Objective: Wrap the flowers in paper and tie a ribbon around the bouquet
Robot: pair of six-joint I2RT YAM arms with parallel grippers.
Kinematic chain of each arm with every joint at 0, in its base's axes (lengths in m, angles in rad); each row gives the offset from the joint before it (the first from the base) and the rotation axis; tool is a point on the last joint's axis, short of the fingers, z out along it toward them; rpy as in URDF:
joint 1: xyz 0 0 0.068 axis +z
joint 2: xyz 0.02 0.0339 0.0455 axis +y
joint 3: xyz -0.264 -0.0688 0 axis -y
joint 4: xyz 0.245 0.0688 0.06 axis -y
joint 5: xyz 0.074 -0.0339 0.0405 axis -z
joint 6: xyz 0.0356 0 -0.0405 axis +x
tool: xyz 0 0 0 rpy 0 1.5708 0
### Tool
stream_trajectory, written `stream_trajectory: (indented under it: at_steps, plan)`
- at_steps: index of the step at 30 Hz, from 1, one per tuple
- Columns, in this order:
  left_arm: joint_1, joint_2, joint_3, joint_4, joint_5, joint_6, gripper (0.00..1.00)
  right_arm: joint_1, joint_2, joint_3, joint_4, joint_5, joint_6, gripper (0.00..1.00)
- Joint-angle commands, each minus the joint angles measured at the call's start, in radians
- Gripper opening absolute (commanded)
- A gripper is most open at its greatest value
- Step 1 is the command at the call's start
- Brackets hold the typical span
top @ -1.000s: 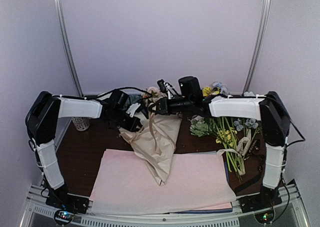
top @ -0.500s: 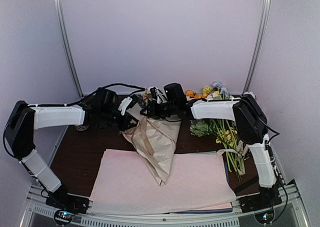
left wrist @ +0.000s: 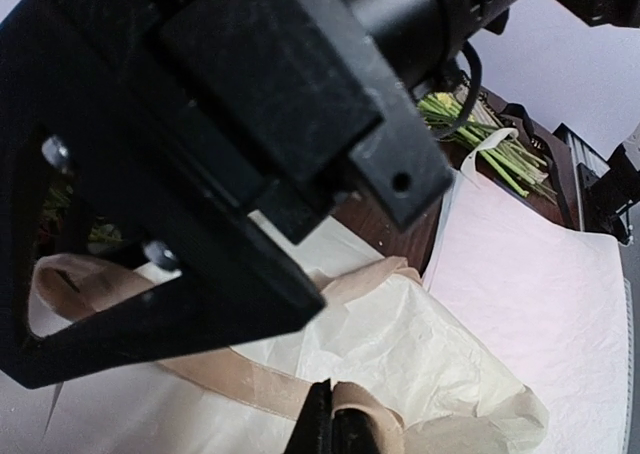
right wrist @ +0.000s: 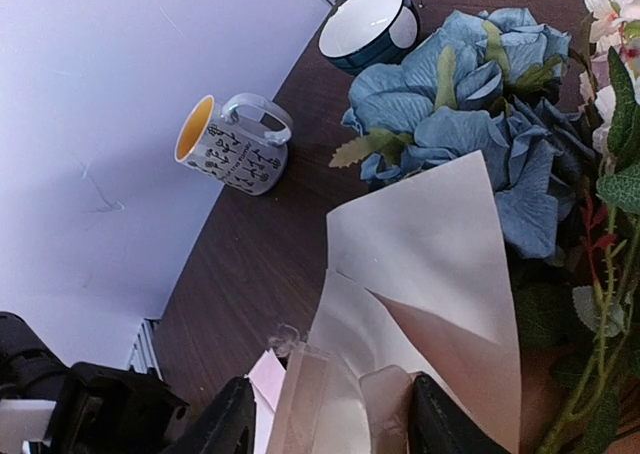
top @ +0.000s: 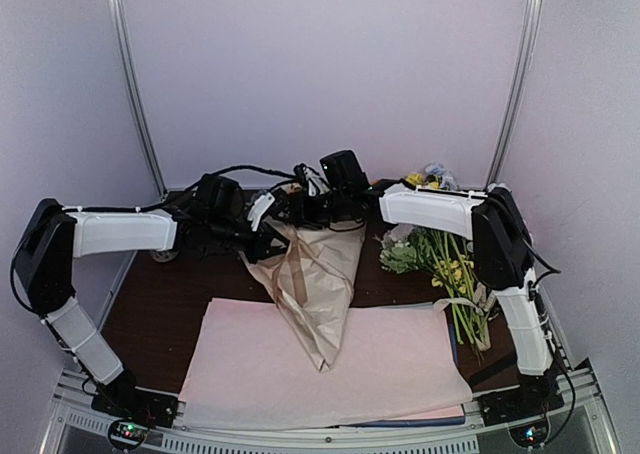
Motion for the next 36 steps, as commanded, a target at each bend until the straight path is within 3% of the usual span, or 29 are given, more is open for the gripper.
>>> stream_trajectory:
  at_steps: [1, 5, 11, 14, 18, 22, 27, 36]
  plan:
    - [-0.003, 0.028, 0.017, 0.112, -0.011, -0.053, 0.0, 0.003, -0.091, 0.001, -0.143, 0.059, -0.076, 0.53]
    - [-0.003, 0.06, 0.004, 0.197, 0.009, -0.127, 0.0, 0.003, -0.134, -0.039, -0.212, 0.133, -0.112, 0.65]
    - [-0.003, 0.113, 0.004, 0.26, 0.025, -0.203, 0.0, 0.004, -0.148, -0.024, -0.307, 0.154, -0.167, 0.7]
    - [-0.003, 0.115, -0.011, 0.298, 0.002, -0.24, 0.0, 0.004, -0.229, -0.14, -0.206, 0.172, -0.16, 0.63]
    - [-0.003, 0.116, -0.016, 0.328, -0.038, -0.276, 0.0, 0.014, -0.373, -0.415, 0.019, 0.184, -0.077, 0.52]
    - [-0.003, 0.122, -0.029, 0.367, -0.034, -0.287, 0.0, 0.08, -0.428, -0.588, 0.227, 0.159, -0.017, 0.5]
    - [-0.002, 0.11, -0.053, 0.327, -0.05, -0.257, 0.0, 0.098, -0.401, -0.597, 0.255, 0.151, -0.006, 0.51]
    - [-0.001, 0.091, -0.061, 0.353, -0.016, -0.232, 0.0, 0.123, -0.273, -0.453, 0.094, 0.128, -0.099, 0.51]
